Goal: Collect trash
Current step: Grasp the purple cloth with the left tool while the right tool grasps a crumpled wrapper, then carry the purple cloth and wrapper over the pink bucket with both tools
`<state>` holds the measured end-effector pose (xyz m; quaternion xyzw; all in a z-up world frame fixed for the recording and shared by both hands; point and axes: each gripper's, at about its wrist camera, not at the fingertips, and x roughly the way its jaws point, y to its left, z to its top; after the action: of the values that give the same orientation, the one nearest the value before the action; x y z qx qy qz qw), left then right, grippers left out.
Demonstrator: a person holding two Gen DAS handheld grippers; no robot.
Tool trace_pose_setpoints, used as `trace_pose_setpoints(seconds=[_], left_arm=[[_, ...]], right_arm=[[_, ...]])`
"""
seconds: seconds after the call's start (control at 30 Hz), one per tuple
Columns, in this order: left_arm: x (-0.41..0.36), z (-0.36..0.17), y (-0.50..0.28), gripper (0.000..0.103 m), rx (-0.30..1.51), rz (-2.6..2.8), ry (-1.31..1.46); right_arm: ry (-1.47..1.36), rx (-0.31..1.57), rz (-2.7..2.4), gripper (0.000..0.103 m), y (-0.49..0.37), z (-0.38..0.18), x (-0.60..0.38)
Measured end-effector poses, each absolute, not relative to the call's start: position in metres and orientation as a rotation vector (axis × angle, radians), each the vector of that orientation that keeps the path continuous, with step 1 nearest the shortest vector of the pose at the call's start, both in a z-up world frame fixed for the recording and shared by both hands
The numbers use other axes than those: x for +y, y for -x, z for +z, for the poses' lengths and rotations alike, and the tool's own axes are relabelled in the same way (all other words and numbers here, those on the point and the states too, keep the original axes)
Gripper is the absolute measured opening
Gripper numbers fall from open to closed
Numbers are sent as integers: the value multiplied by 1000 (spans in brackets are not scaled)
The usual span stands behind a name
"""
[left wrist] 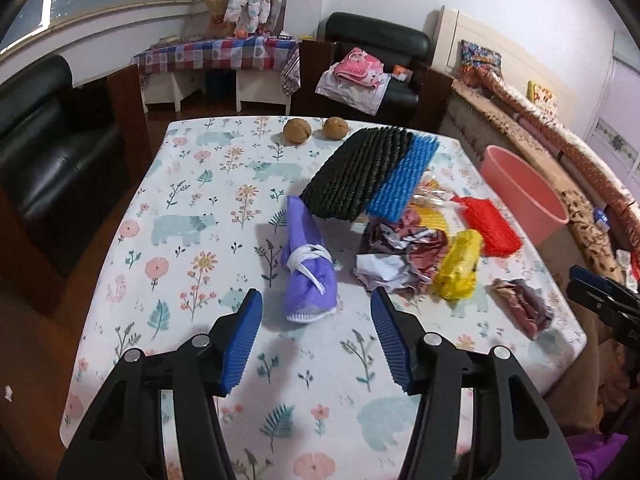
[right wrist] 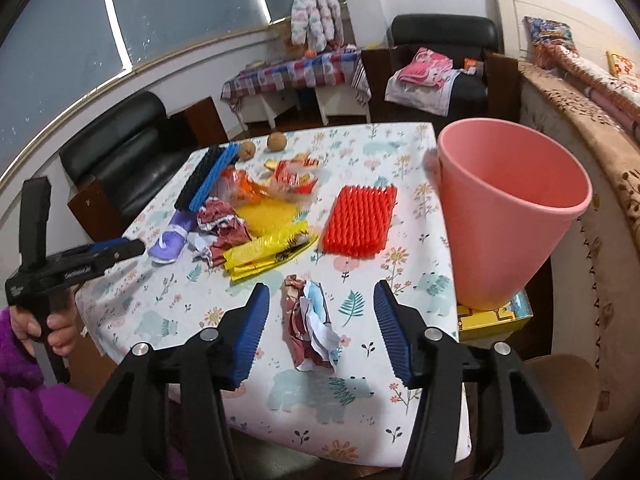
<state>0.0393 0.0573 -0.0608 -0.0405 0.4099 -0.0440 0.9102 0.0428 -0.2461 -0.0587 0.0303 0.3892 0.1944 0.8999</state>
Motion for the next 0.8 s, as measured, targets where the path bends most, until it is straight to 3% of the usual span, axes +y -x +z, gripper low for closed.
trace_pose_setpoints(seconds=[0.17, 0.27, 0.3, 0.53, 0.73, 0.8], left_arm=[[53, -71, -57, 53, 879, -73, 49], [52, -80, -63, 34, 901, -70, 21], [54, -82, -63, 23, 911, -75, 31], [69, -80, -56, 17, 886, -76, 83], [78, -71, -46, 17, 865, -73, 91], [79, -69, -42, 17, 861, -72, 90]], right_arm=[[-15, 826, 449, 55, -44, -56, -244], [12, 866, 468, 55, -47, -62, -240], [21, 880, 467, 55, -48, -65, -239], [56, 942, 484, 54, -52, -78, -233], [55, 990, 498, 20, -52, -88, -231], [44, 981, 500, 17, -51, -88, -232]])
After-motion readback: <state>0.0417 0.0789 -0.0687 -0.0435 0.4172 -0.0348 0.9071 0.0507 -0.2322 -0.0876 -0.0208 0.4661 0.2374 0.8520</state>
